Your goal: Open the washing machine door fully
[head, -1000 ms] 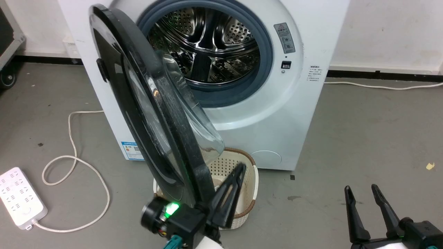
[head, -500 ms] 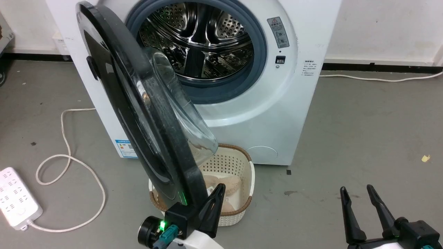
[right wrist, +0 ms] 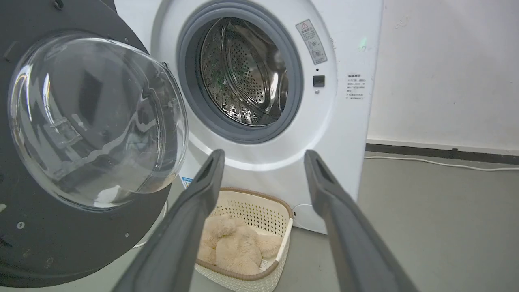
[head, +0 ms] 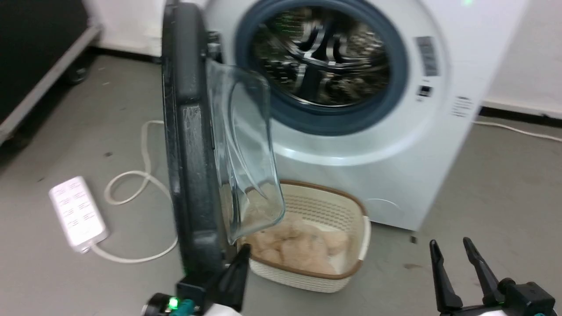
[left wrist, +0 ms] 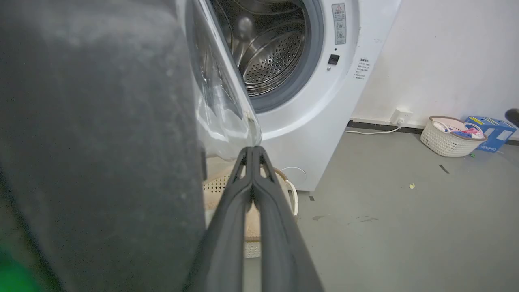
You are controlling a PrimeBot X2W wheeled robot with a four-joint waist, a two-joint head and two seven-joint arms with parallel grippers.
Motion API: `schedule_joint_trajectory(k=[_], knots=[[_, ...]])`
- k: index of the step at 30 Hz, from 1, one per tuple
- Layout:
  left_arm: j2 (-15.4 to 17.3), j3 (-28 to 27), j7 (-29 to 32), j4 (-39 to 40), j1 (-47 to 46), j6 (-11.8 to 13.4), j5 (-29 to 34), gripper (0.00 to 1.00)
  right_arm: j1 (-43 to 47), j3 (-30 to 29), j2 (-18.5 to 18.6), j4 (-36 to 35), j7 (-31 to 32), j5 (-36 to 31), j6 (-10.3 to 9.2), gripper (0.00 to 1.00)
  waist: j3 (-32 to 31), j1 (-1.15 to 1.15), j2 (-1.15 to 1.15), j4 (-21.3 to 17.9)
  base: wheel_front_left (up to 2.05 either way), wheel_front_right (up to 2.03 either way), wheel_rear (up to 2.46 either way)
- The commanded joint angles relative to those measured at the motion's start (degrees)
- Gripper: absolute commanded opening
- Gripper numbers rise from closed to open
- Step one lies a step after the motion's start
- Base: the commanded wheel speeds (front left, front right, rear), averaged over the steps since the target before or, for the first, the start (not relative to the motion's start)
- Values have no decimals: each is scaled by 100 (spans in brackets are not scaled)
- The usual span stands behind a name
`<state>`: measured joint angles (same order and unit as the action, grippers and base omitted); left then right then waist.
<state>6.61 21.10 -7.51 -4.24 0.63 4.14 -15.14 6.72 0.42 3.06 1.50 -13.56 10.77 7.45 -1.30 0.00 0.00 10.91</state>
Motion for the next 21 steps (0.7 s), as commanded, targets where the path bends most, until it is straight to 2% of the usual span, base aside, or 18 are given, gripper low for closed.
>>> schedule_joint_trajectory(k=[1,6,11,16,21], knots=[[65,-77,10,32,46,52,-37,0,25,4,-18,21,-37,27,3,100,-9,0,0,297,0,0,0],[267,-520,78,163,57,258,-211,0,-29,81,-18,28,-30,23,3,100,99,0,0,644,0,0,0],[622,-1112,140,197,-91,375,-440,0,-138,132,-18,-23,40,-57,3,100,342,0,0,771,0,0,0],[1073,-1758,233,13,-388,340,-782,0,-257,167,-18,-116,122,-182,3,100,627,0,0,713,0,0,0],[1601,-2304,220,-560,-795,199,-1044,0,-393,199,-18,-190,205,-289,3,100,929,0,0,543,0,0,0]])
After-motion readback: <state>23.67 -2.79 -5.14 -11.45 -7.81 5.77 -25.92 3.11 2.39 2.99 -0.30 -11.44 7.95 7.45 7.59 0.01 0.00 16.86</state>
